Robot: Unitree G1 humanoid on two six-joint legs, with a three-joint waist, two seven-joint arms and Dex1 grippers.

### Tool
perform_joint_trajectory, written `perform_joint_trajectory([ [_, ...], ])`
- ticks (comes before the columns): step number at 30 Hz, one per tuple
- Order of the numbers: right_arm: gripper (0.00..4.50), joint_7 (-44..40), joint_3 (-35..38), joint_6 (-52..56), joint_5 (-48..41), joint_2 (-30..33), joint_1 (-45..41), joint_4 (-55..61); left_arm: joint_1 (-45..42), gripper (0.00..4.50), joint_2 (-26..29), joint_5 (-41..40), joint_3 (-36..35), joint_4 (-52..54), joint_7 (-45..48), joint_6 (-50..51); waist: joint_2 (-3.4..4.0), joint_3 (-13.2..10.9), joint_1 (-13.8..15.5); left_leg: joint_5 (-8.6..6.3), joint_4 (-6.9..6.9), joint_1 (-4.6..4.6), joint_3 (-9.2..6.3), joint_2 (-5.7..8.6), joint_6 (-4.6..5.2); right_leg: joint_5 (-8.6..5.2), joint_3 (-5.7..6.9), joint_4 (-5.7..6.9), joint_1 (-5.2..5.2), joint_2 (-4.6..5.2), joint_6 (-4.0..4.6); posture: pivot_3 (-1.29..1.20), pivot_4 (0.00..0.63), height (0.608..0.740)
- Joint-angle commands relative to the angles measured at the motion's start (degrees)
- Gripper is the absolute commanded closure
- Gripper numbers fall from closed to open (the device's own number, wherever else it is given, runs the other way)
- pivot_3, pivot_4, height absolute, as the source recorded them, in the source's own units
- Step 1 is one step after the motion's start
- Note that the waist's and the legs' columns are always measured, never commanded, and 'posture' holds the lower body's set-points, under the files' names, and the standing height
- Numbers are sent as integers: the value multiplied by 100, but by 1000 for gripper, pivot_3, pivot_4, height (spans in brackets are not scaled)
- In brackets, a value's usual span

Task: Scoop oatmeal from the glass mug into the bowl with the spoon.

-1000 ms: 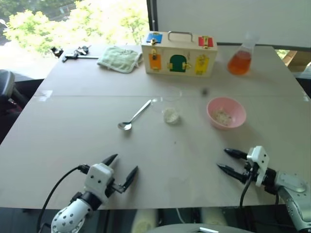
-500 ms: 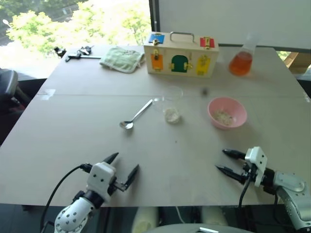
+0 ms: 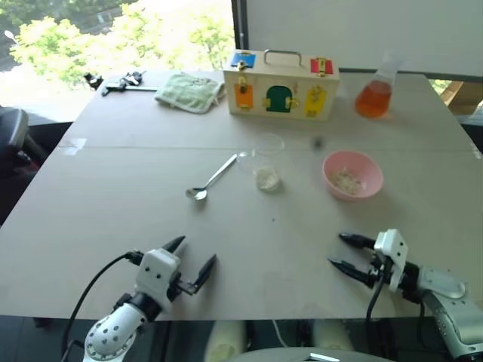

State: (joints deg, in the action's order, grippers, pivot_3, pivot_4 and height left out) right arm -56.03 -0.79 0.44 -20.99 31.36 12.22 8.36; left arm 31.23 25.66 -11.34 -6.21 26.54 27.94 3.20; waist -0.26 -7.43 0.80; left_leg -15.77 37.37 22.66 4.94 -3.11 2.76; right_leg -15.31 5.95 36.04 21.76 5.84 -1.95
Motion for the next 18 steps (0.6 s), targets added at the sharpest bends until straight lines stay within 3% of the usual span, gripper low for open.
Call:
perform_joint_trajectory([
  [1, 1187, 382, -247, 582, -183, -266, -1, 582, -288, 43, 102, -320, -142, 403, 71, 436, -1, -13, 1, 0, 2, 1, -1, -1, 0, 0, 1, 4, 1, 0, 0, 0, 150, 740],
  [9, 1187, 1211, -407, 1700, -389, -564, -544, 1655, -1467, 43, 510, -681, -511, 466, 156, 1185, 12, -73, 1, 2, 33, 13, 2, 1, -3, 11, -7, 55, 15, -1, -20, 0, 150, 740],
  [18, 1187, 2097, -913, 3005, -185, -644, -1329, 2442, -3419, 43, 796, -464, -371, -1050, 225, 1599, 6, -87, 1, 13, 62, 17, -12, 0, -21, 12, -6, 85, 16, -25, -21, 0, 150, 740],
])
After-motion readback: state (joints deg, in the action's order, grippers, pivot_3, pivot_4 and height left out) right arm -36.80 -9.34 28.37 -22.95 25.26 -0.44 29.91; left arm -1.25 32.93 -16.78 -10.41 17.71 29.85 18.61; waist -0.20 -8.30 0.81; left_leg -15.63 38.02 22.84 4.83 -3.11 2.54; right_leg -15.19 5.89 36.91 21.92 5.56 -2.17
